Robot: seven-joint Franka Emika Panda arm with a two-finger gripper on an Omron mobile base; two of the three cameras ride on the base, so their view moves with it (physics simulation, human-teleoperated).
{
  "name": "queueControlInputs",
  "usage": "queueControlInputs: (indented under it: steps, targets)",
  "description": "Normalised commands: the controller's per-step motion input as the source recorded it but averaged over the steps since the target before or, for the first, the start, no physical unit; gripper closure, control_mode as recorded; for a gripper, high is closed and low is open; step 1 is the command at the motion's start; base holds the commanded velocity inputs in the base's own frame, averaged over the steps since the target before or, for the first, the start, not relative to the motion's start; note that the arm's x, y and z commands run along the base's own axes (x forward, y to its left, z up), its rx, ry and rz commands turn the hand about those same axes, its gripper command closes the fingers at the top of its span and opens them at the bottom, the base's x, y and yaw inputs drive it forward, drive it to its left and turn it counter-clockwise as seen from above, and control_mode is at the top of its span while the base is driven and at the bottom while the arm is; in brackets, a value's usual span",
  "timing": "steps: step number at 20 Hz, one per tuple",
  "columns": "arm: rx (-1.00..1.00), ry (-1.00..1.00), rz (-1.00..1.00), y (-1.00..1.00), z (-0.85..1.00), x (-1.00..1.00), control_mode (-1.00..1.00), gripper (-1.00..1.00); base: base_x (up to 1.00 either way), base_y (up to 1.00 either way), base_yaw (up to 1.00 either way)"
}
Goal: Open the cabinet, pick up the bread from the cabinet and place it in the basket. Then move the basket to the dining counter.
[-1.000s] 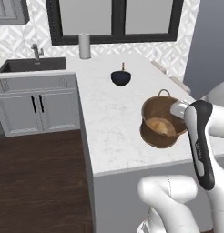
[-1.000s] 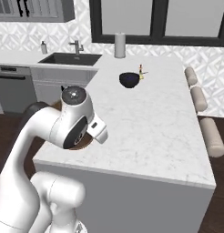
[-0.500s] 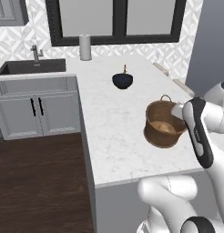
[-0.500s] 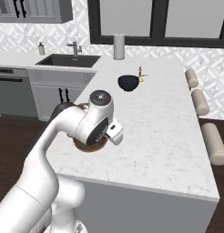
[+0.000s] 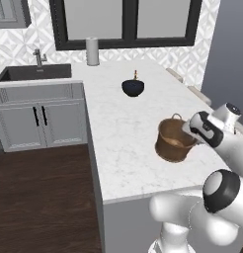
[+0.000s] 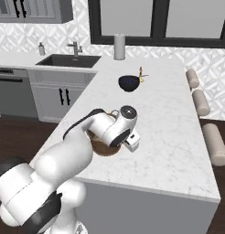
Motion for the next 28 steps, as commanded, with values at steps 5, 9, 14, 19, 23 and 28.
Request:
queueControlInputs:
  steps: [5, 9, 14, 19, 23, 28]
  targets:
    - [0.02, 0.07, 0.0, -0.02, -0.38, 0.6, -1.0, 1.0, 0.0, 0.0, 0.0]
    - [0.0, 0.06, -0.01, 0.05, -0.42, 0.39, -1.0, 1.0, 0.0, 0.0, 0.0]
    - [0.0, 0.0, 0.0, 0.0, -0.57, 0.28, -1.0, 1.0, 0.0, 0.0, 0.0]
    - [0.0, -0.04, 0.0, 0.26, -0.27, -0.02, -1.0, -1.0, 0.0, 0.0, 0.0]
    - [0.0, -0.19, 0.0, 0.55, 0.11, -0.46, -1.0, -1.0, 0.0, 0.0, 0.0]
    - [0.0, -0.3, 0.0, 0.61, 0.25, -0.68, -1.0, -1.0, 0.0, 0.0, 0.0]
